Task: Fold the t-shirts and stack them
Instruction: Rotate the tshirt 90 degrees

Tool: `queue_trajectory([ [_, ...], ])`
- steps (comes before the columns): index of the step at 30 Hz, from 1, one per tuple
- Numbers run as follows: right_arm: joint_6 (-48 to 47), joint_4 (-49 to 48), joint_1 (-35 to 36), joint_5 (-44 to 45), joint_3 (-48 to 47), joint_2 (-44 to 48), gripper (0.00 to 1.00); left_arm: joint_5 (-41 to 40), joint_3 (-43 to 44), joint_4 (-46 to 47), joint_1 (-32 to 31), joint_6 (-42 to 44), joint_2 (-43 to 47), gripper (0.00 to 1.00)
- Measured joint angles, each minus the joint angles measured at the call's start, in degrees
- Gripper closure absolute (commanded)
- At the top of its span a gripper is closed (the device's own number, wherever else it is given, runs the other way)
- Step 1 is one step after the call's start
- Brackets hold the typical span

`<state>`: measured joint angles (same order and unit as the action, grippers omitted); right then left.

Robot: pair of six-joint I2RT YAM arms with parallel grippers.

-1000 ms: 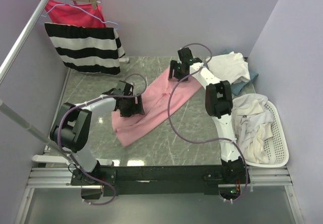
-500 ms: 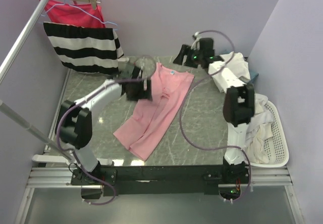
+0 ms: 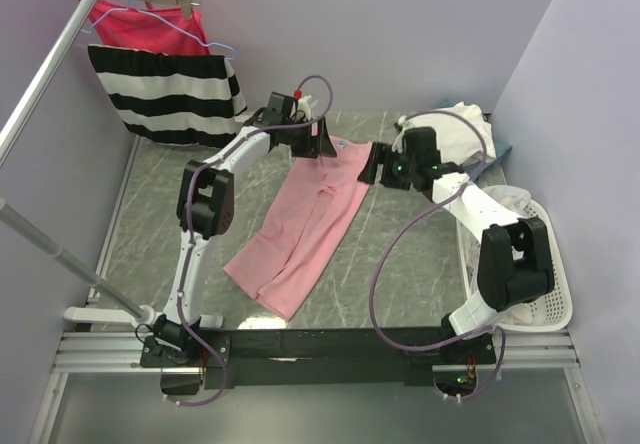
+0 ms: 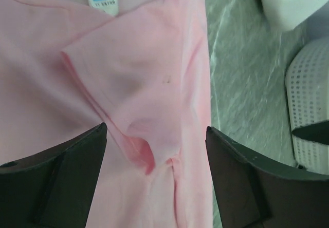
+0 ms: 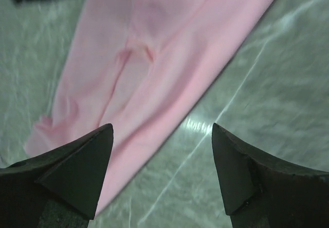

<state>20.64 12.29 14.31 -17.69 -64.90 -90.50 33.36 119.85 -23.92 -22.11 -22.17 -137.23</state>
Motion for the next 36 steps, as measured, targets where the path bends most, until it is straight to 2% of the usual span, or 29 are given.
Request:
queue_trajectory([
  [3,-0.17,2.43,2.54,-1.86,2.75,-0.02,0.16,5.01,3.72,-0.33,0.0,0.66,-6.1,0.16],
  [7,-0.15,2.14,8.72,-5.44,2.82,-0.68,0.16,8.9,3.17,1.51,-0.02,0.94,-8.26,0.15],
  [11,1.03,0.5,15.26,-10.32,1.88,-3.85,0.16,9.84,3.65,3.63,0.02,1.49,-8.7,0.13],
  [14,2.51,-0.15,18.49,-13.42,1.7,-7.02,0.15,9.7,8.72,3.34,0.02,2.03,-12.11,0.12],
  [17,3.43,0.07,20.52,-15.26,1.7,-8.68,0.15,9.9,12.68,4.52,0.33,1.9,-15.12,0.11],
  [26,4.68,-0.76,27.12,-19.32,1.66,-9.92,0.14,10.16,14.32,9.53,2.97,1.31,-17.11,0.11],
  [36,5.2,1.88,30.45,-15.52,1.66,-16.26,0.14,8.11,14.25,11.08,3.65,0.22,-17.18,0.11],
])
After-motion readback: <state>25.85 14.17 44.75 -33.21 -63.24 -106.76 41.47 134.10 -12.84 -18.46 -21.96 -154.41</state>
